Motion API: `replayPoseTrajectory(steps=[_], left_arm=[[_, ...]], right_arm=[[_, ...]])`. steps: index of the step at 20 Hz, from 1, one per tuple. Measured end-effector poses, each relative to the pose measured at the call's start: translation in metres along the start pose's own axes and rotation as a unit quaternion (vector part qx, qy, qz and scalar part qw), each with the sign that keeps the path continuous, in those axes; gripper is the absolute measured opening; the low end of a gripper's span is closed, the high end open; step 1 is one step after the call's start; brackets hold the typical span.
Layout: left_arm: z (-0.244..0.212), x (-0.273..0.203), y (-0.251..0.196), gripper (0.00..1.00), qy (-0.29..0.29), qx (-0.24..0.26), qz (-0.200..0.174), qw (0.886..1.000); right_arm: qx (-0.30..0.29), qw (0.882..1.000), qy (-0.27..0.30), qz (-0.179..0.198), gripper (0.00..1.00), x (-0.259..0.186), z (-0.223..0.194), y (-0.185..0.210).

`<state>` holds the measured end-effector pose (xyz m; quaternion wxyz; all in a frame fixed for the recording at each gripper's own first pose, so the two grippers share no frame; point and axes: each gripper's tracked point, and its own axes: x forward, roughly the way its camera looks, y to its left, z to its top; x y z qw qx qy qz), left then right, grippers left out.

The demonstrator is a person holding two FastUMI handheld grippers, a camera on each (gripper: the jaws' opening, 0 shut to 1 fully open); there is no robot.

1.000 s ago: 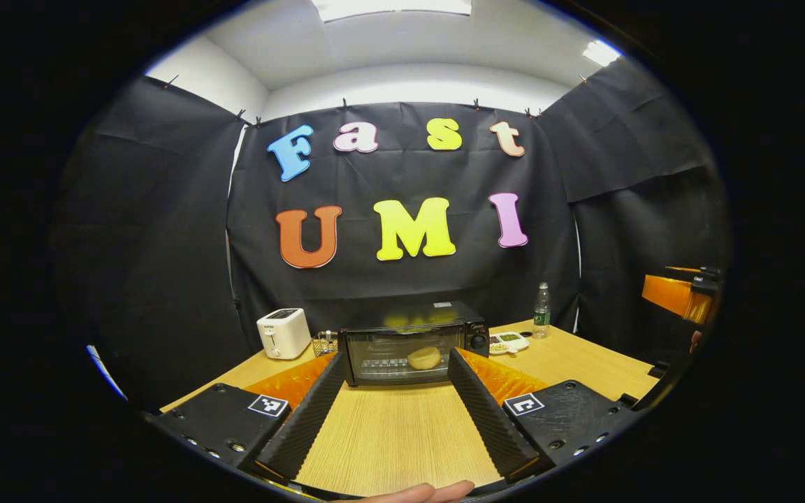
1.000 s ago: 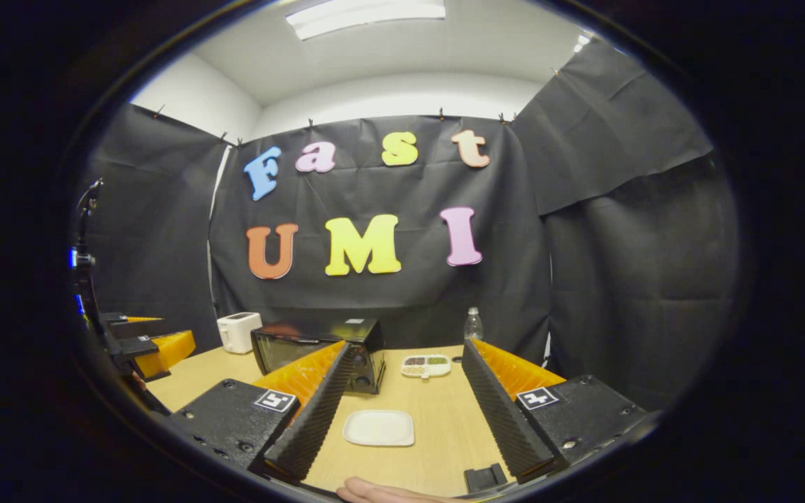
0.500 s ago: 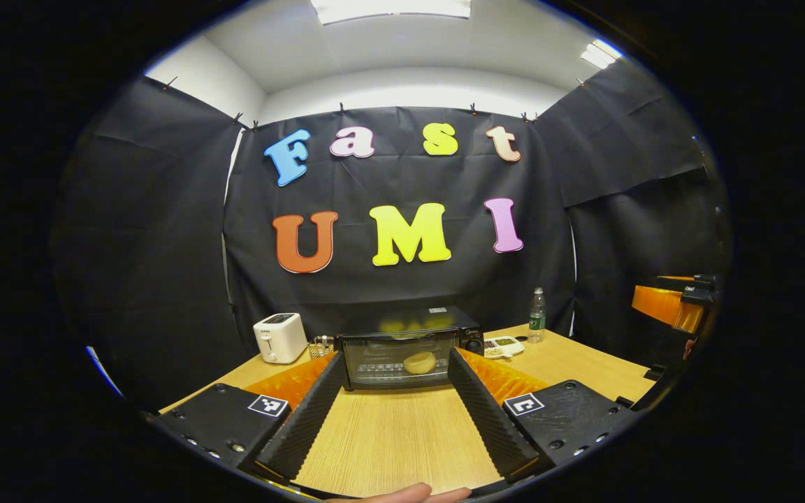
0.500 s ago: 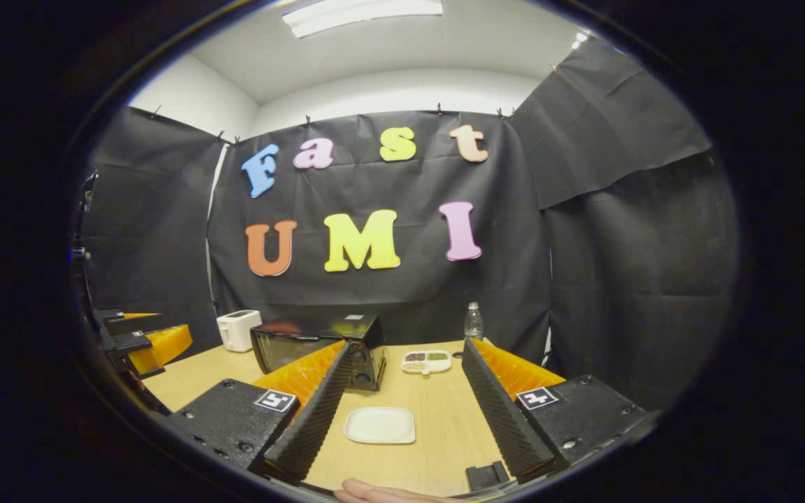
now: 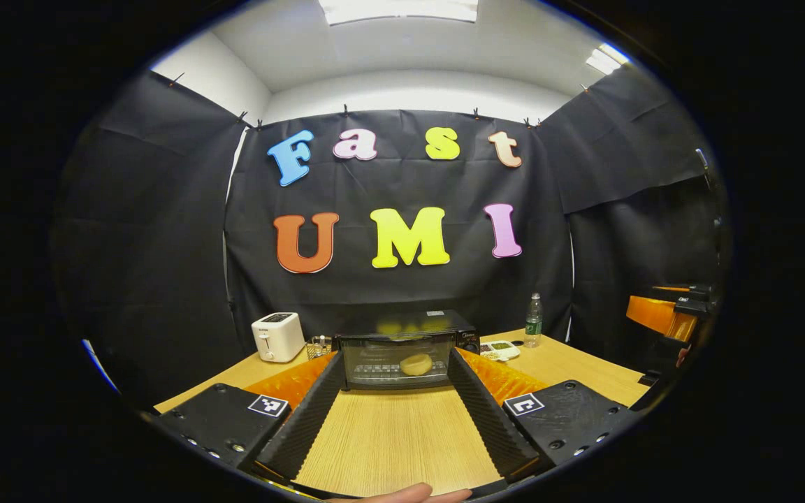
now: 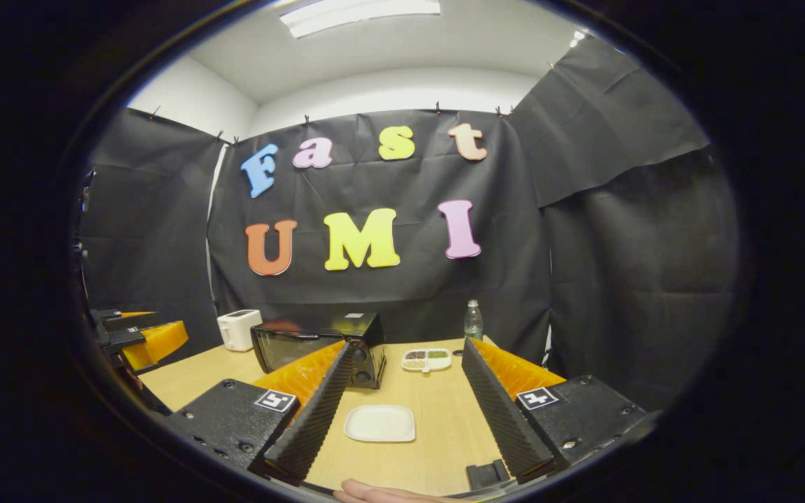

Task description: Open the electric oven with the left hand, put the food in, and close the electric oven.

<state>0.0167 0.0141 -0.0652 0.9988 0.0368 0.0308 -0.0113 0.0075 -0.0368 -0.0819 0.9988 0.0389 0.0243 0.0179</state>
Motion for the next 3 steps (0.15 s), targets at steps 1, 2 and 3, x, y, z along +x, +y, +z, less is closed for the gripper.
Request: replayPoseTrajectory(steps=[1,2,3], left_arm=[[0.0005,0.0,-0.0014,0.96,0.0,0.001,-0.002,1.0],[0.0007,0.0015,-0.0022,0.96,0.0,0.001,-0.002,1.0],[0.0023,0.0008,-0.0027,0.96,-0.001,0.002,-0.003,1.0]], right_arm=[[0.003,1.0,0.002,0.0,0.96,0.001,-0.0013,0.0002],[0.005,1.0,0.005,0.001,0.96,0.0009,-0.0026,0.0004],[0.006,1.0,0.007,0.003,0.96,0.0009,-0.0036,0.0016]])
